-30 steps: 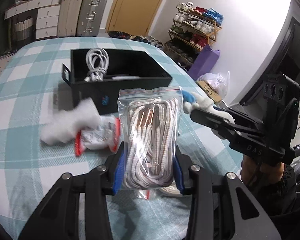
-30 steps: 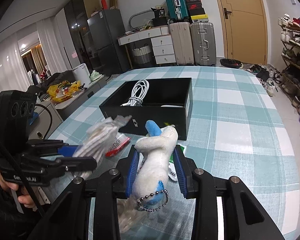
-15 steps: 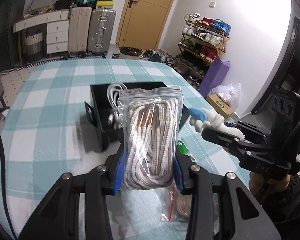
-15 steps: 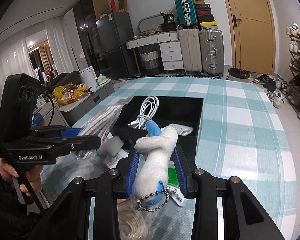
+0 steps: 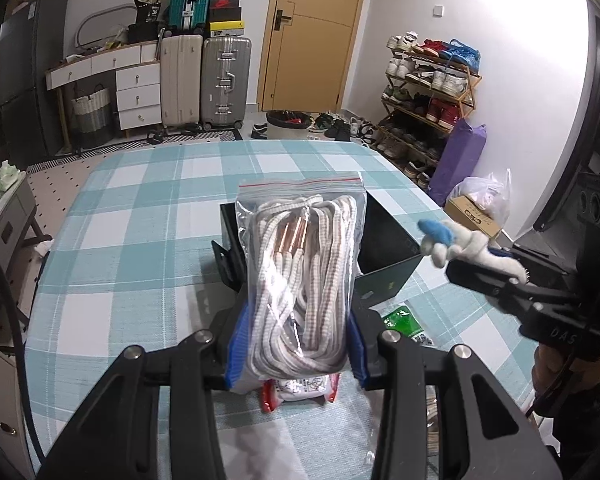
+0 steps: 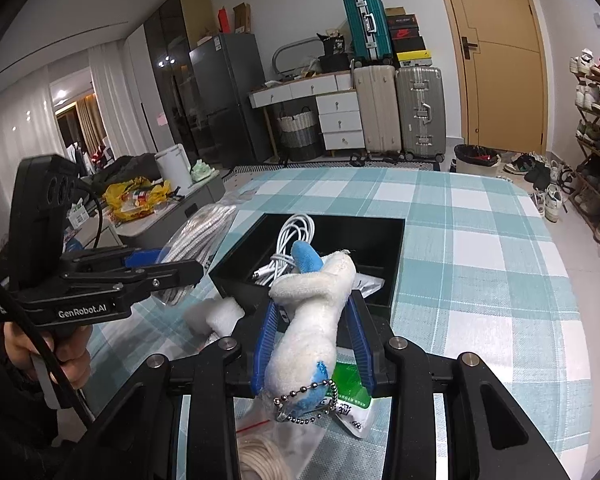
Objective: Organize soft objects
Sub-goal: 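Move the rope bag and plush toy over the black box with both grippers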
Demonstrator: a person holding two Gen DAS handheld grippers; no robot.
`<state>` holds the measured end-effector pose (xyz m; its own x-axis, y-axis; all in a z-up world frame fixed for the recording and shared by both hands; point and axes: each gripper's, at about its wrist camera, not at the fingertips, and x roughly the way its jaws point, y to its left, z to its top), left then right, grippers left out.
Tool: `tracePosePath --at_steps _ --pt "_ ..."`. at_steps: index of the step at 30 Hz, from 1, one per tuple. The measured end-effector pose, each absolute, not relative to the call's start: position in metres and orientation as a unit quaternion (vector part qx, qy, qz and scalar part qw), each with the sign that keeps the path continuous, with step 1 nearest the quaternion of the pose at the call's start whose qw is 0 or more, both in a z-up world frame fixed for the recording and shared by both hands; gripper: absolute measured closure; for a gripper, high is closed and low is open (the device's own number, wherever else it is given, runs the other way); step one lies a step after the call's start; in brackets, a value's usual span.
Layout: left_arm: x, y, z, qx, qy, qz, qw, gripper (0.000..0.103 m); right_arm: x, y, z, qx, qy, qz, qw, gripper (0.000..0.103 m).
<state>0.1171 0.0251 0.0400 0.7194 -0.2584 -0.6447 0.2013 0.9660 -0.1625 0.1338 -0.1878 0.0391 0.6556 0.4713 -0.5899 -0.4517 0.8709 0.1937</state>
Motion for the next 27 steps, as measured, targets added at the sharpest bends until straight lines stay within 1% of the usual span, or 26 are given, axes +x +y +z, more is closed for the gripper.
tracePosePath --at_steps 16,20,27 --pt "0.110 0.038 0.061 -0.026 0.322 -0.088 0.942 0.063 0.126 -0.202 0.100 0.009 0.258 0.235 0.937 0.068" --pt "0.114 0.035 0.057 -0.021 0.324 -0.079 0.942 0.063 0.133 -0.202 0.096 0.009 0.266 0.236 0.935 0.068" --pt "0.132 0.027 0.045 -0.010 0.337 -0.070 0.939 0.063 0.154 -0.192 0.073 0.010 0.298 0.243 0.923 0.068"
